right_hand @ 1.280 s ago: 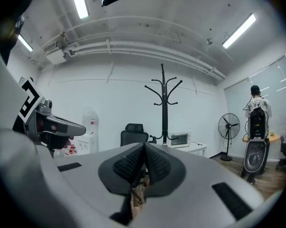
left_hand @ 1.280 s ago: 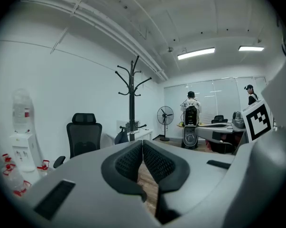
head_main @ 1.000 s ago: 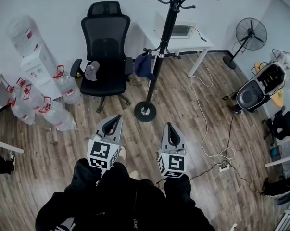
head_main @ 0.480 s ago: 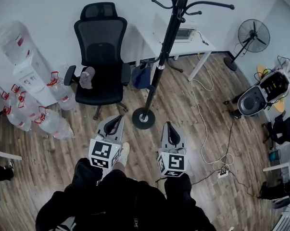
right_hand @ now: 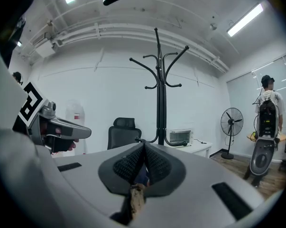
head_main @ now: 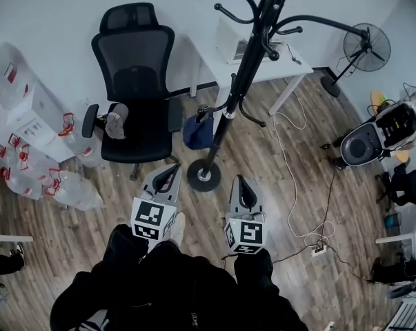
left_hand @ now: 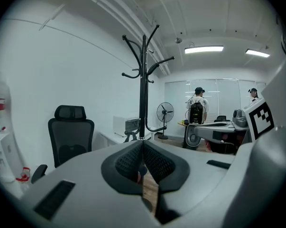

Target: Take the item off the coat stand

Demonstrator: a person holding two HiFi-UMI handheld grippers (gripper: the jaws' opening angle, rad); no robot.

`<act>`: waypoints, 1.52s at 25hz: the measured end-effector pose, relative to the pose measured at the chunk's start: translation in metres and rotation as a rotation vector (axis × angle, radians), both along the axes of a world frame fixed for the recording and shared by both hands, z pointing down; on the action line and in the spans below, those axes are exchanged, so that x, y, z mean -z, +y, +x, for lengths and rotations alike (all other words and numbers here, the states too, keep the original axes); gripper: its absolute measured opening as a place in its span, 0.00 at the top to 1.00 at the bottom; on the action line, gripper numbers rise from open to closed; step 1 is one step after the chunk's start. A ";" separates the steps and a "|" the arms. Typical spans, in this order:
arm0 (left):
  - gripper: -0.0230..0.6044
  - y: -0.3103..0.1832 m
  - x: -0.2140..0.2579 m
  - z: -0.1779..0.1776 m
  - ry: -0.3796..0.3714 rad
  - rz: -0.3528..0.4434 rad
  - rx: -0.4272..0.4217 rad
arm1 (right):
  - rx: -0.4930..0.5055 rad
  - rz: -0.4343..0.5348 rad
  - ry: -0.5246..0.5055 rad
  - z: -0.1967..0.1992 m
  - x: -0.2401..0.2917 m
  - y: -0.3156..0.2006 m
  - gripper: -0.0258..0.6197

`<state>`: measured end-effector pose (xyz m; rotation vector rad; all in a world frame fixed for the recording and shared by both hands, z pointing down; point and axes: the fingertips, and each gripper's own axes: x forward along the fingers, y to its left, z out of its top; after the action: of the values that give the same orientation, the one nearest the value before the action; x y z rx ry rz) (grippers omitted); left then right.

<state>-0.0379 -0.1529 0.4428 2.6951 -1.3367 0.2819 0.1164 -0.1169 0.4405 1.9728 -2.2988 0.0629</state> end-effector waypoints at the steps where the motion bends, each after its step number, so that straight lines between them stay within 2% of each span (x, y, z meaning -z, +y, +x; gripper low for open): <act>1: 0.92 -0.011 -0.002 0.002 -0.005 -0.003 -0.008 | -0.005 -0.006 -0.002 0.001 -0.002 -0.010 0.94; 12: 0.92 -0.112 -0.038 0.023 -0.033 -0.080 -0.072 | -0.051 -0.087 -0.030 0.008 -0.033 -0.103 0.94; 20: 0.92 -0.152 -0.072 0.034 -0.048 -0.142 -0.135 | -0.086 -0.131 -0.035 0.013 -0.055 -0.138 0.94; 23: 0.76 -0.159 -0.083 0.041 -0.057 -0.166 -0.172 | -0.096 -0.143 -0.035 0.016 -0.060 -0.144 0.94; 27: 0.62 -0.173 -0.098 0.048 -0.071 -0.193 -0.194 | -0.109 -0.158 -0.029 0.019 -0.064 -0.152 0.94; 32: 0.56 -0.187 -0.113 0.054 -0.083 -0.198 -0.204 | -0.133 -0.169 -0.024 0.028 -0.066 -0.156 0.94; 38: 0.56 -0.202 -0.130 0.059 -0.101 -0.226 -0.208 | -0.165 -0.181 -0.022 0.037 -0.071 -0.162 0.94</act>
<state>0.0208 -0.3551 0.5728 2.6565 -0.9779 0.5597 0.1538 -0.2788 0.5119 2.0711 -2.0552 0.2972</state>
